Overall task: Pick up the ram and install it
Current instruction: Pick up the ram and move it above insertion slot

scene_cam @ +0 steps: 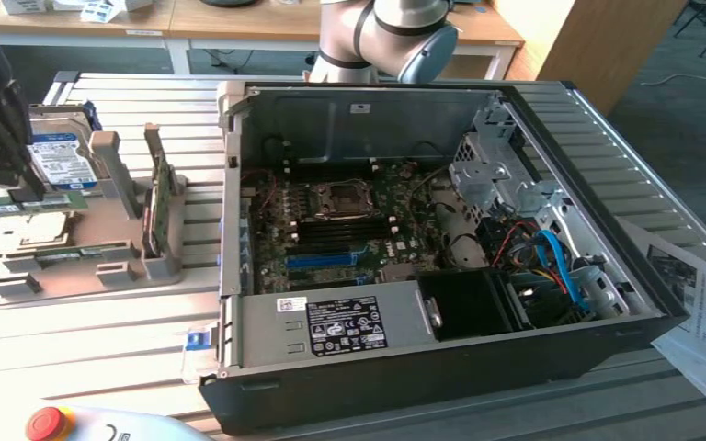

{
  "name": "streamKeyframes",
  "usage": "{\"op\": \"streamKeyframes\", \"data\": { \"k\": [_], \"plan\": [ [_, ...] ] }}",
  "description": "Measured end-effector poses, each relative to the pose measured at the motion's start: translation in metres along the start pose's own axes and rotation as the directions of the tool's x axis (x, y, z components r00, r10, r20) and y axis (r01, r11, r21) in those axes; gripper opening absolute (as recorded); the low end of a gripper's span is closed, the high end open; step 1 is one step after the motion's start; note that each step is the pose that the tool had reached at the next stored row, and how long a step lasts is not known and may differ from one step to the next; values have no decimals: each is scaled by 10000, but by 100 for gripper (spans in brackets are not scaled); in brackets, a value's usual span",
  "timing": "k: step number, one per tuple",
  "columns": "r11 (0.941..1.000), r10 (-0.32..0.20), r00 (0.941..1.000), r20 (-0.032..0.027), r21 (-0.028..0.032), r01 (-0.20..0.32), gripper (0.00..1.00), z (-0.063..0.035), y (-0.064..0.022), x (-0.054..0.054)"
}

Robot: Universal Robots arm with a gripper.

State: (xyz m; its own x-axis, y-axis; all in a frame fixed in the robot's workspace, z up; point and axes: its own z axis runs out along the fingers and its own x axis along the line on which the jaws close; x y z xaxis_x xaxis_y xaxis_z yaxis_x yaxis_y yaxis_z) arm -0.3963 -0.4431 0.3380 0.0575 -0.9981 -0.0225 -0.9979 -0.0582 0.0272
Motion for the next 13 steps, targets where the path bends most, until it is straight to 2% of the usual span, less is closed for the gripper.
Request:
{"op": "streamKeyframes", "data": {
  "k": [13],
  "plan": [
    [10000,0,10000,-19,-1,0,11,-219,6,-5]
  ]
}}
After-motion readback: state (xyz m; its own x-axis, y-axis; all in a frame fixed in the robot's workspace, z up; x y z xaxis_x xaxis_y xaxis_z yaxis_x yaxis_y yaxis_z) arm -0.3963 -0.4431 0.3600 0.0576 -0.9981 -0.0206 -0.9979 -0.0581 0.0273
